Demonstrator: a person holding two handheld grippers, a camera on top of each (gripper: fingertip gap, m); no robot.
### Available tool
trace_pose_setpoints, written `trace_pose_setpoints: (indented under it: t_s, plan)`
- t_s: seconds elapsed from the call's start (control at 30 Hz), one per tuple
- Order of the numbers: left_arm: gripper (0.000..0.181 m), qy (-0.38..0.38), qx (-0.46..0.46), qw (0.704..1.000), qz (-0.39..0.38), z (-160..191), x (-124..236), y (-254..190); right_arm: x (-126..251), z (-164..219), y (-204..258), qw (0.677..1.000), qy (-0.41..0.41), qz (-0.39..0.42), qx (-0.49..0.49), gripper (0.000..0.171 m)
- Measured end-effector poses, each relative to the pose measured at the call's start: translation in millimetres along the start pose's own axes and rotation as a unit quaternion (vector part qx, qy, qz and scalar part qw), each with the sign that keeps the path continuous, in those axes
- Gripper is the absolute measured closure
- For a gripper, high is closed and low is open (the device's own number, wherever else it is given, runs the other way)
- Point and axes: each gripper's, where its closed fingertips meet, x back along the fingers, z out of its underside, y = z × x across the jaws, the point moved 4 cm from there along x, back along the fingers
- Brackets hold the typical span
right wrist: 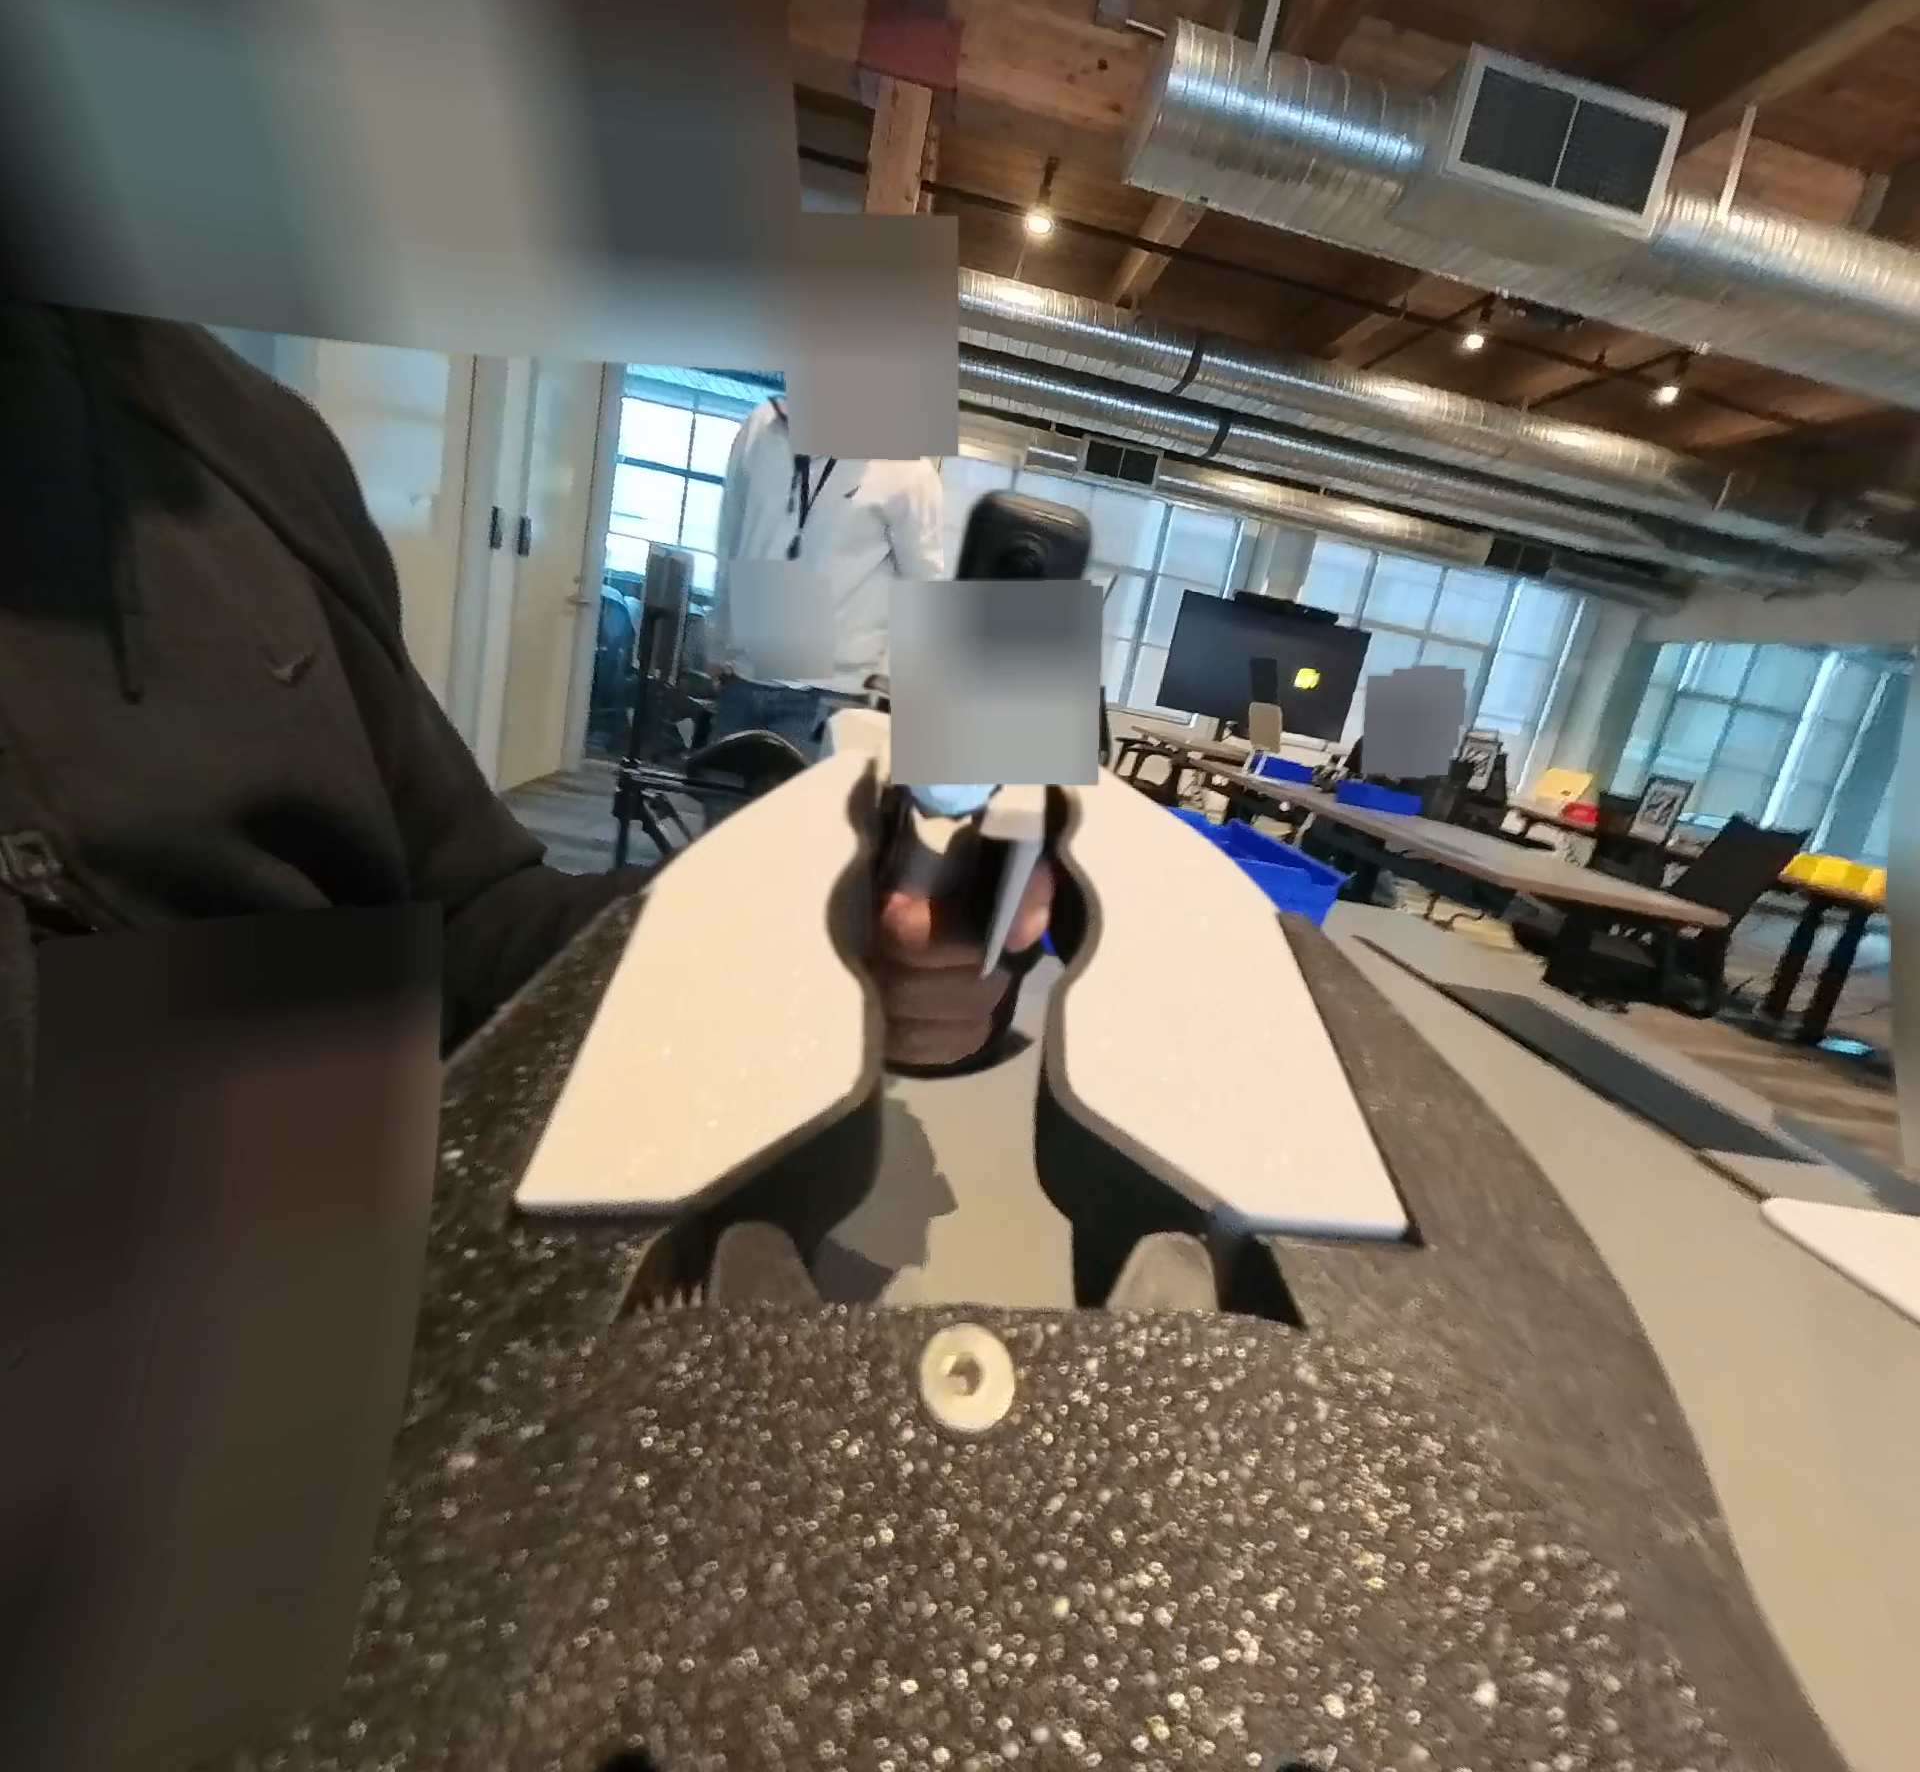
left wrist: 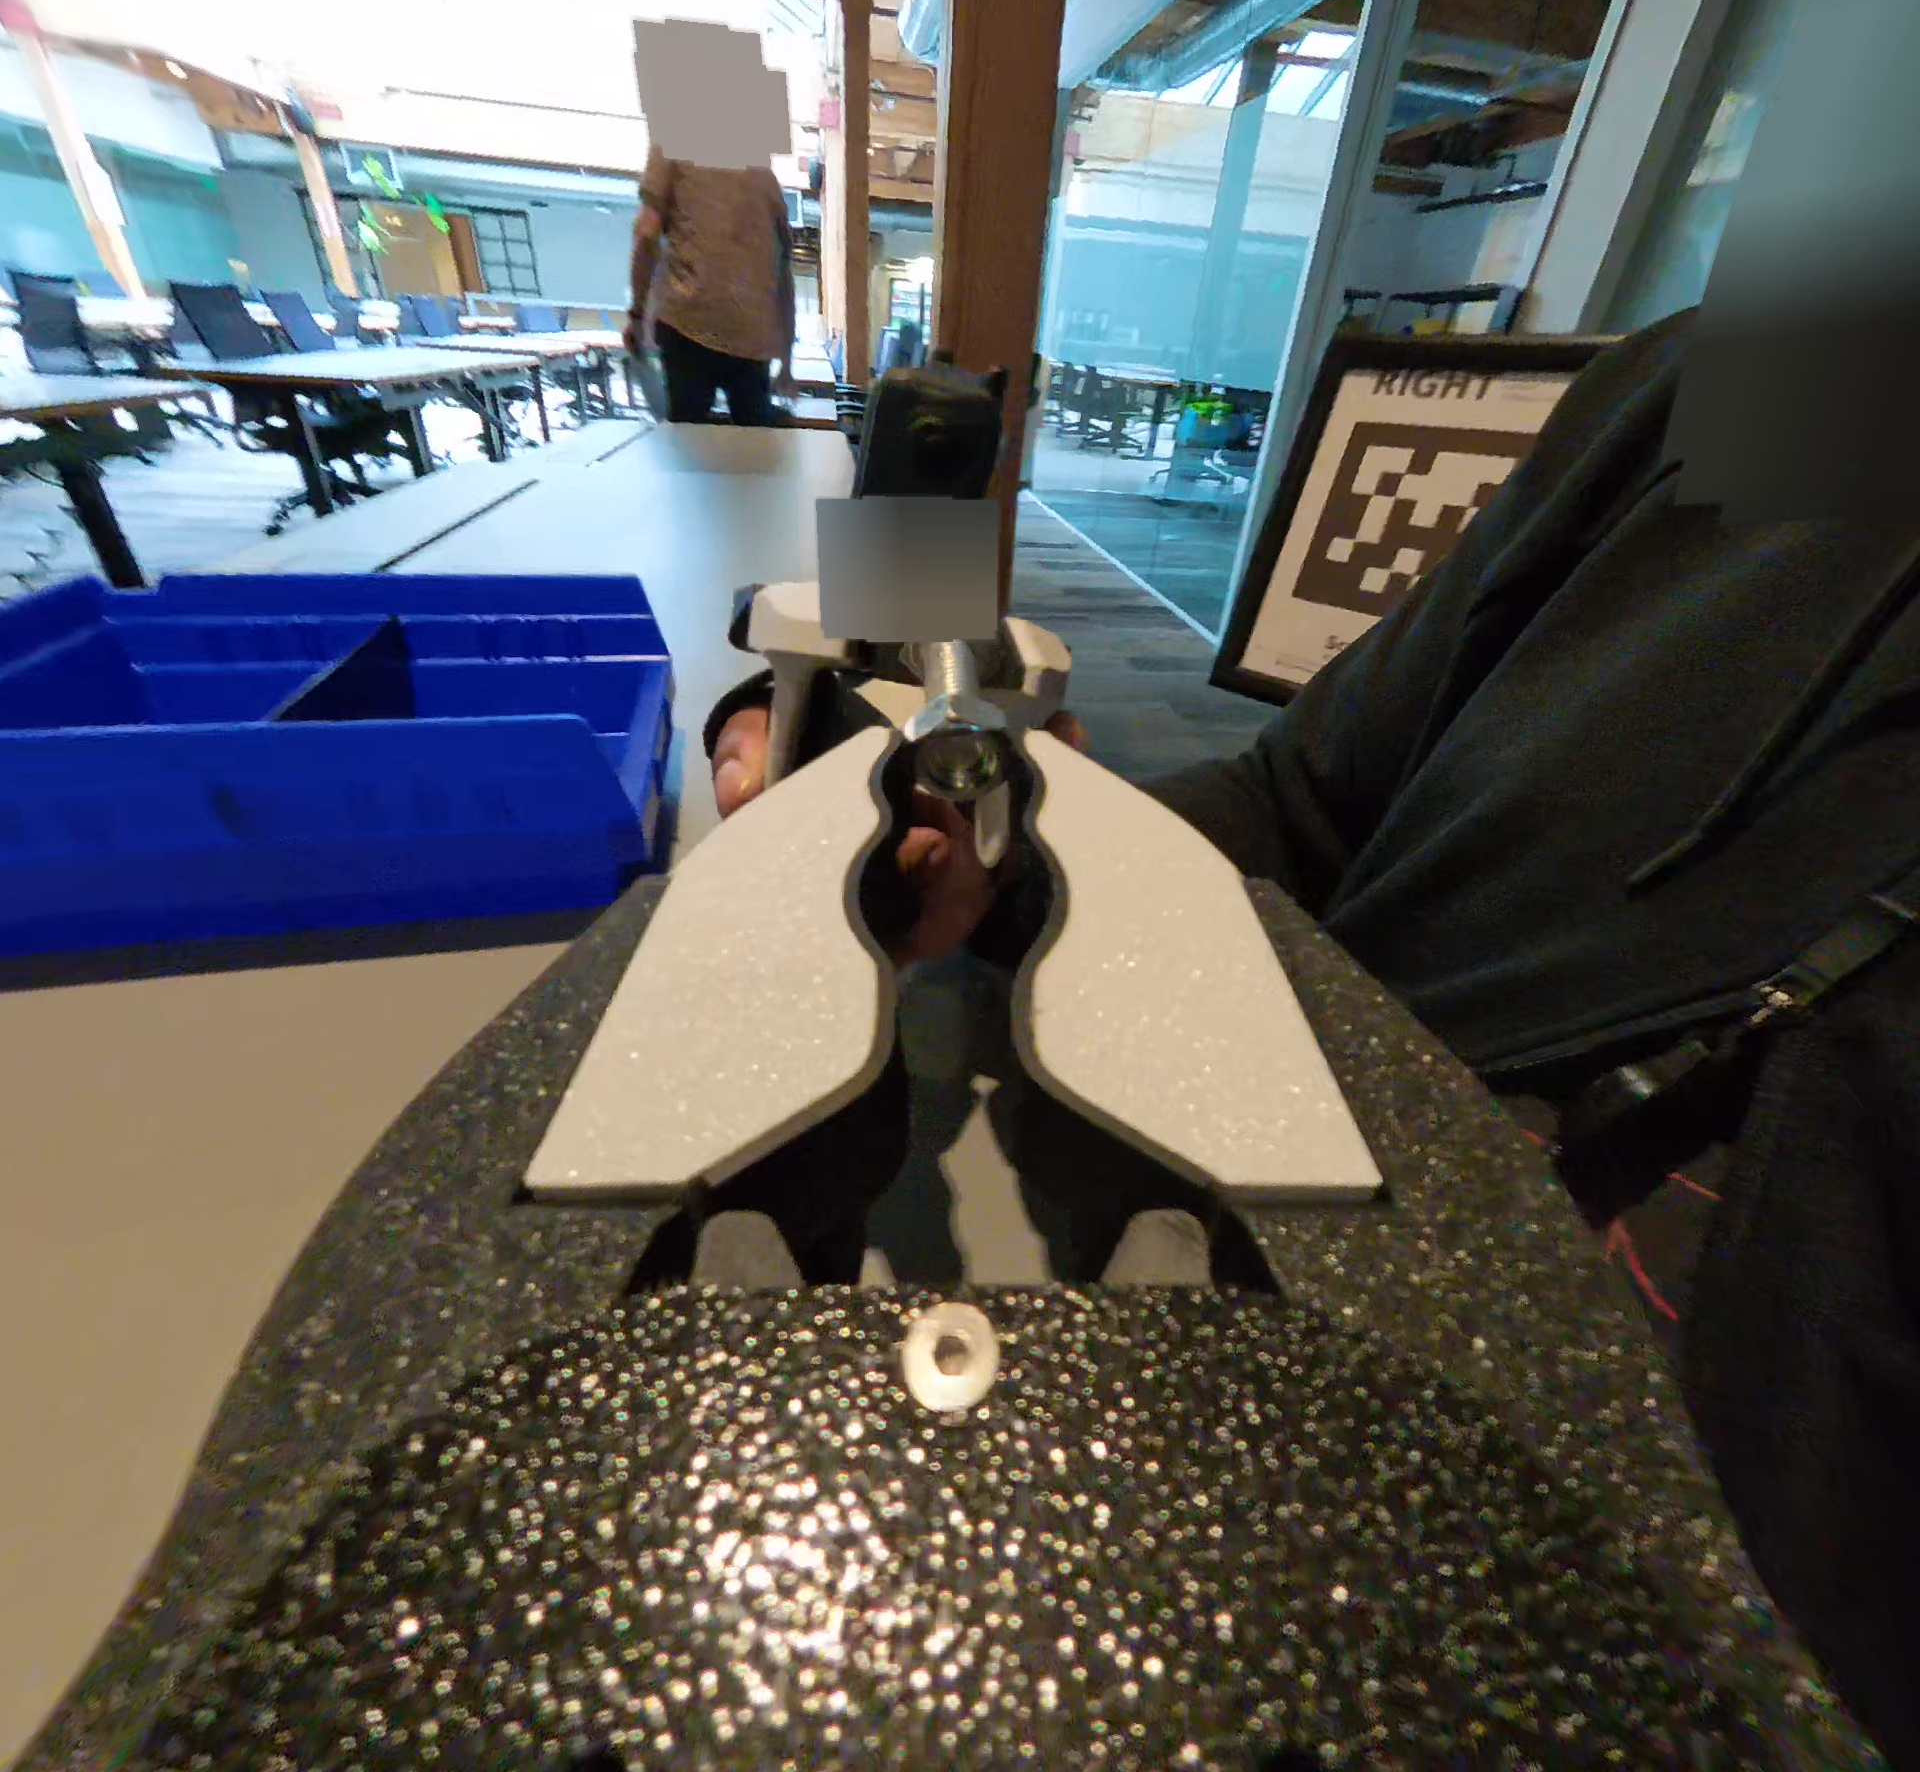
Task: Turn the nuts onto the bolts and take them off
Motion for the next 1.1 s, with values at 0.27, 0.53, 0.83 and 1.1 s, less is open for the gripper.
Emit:
trace_pose_setpoints:
  t_s: [0.27,0.53,0.83,1.1]
  plan:
    - [0.164,0.111,-0.196,0.967,-0.118,-0.9,9.6,1.9,-1.4,2.1,-10.2,0.991,0.057,-0.014,-0.124,0.134]
    - [0.164,0.149,-0.242,0.950,-0.128,4.4,9.1,1.6,-5.8,8.9,-8.6,0.981,0.120,-0.008,-0.154,0.153]
    - [0.164,0.101,-0.002,0.994,-0.035,7.9,8.3,5.0,-2.1,11.6,-2.7,0.989,0.146,-0.002,-0.006,0.154]
    - [0.163,0.027,0.233,0.969,0.072,17.9,9.0,10.3,-2.6,13.8,5.5,0.975,0.156,0.025,0.156,0.153]
